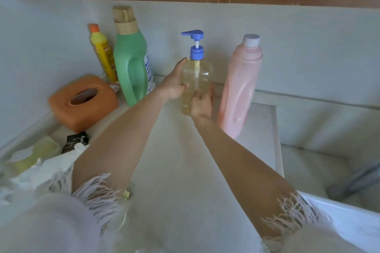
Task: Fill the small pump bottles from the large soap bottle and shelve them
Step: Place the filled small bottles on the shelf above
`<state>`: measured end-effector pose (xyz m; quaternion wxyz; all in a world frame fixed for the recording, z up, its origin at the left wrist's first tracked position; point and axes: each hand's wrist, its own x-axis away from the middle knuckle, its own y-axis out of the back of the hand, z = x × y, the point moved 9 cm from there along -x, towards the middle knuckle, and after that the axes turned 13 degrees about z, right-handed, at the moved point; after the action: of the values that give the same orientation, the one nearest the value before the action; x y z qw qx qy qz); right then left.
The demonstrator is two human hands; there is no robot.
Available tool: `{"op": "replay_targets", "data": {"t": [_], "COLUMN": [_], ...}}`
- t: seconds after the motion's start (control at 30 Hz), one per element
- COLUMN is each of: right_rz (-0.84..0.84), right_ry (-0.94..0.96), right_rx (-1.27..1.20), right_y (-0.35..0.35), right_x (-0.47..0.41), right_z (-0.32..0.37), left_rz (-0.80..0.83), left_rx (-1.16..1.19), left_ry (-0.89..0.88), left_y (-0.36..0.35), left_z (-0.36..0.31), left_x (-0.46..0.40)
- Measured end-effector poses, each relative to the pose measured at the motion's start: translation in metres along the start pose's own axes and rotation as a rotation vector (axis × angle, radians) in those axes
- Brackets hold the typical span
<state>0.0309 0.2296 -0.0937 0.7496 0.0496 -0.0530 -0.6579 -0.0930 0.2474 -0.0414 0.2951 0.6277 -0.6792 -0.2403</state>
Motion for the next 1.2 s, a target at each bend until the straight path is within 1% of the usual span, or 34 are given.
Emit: {"op": "replay_targets", "data": {"t": [0.17,0.3,0.43,0.53,0.57,0.63,0.73,0.8,0.87,0.97,1.03,1.1,1.13,1.2], "right_rz": [0.039,0.055,0.080,0.182,0.205,0.258,0.376,0.425,0.420,0.397,0.407,0.413,0.407,0.372], "right_ry": [-0.066,-0.079,-0.071,-0.085,-0.100,-0.154,-0.186,-0.129,-0.056,0.016,0.049,0.058,0.056,0.062], "right_rx": [0.022,0.054,0.068,0.050,0.026,-0.093,-0.249,-0.299,-0.327,-0.298,-0.209,-0.083,-0.019,0.094], "right_y": [-0.002,-0.004,-0.005,-0.006,-0.004,-0.001,0.004,0.013,0.020,0.027,0.026,0.021,0.017,0.007], "right_x": [-0.018,-0.011,0.024,0.063,0.080,0.115,0.176,0.210,0.249,0.290,0.314,0.329,0.332,0.337], "right_z": [-0.004,0.007,0.020,0.027,0.027,0.023,0.015,0.010,0.000,-0.023,-0.036,-0.044,-0.047,-0.048], "left_rz": [-0.056,-0.042,0.055,0.176,0.204,0.210,0.135,0.047,-0.065,-0.253,-0.391,-0.522,-0.538,-0.485], "left_rx": [-0.089,-0.263,-0.359,-0.432,-0.429,-0.367,-0.224,-0.094,-0.002,0.005,0.060,0.153,0.194,0.251], "left_ry": [-0.024,-0.018,0.032,0.089,0.085,0.020,-0.152,-0.270,-0.374,-0.450,-0.438,-0.364,-0.300,-0.144], "left_y": [0.001,0.006,0.014,0.029,0.035,0.046,0.059,0.066,0.070,0.074,0.070,0.061,0.052,0.031], "left_z": [-0.004,-0.016,-0.027,-0.028,-0.032,-0.046,-0.059,-0.054,-0.038,-0.007,0.027,0.066,0.085,0.118], "left_x": [-0.016,-0.014,0.015,0.056,0.076,0.118,0.195,0.243,0.293,0.340,0.369,0.392,0.398,0.397]}}
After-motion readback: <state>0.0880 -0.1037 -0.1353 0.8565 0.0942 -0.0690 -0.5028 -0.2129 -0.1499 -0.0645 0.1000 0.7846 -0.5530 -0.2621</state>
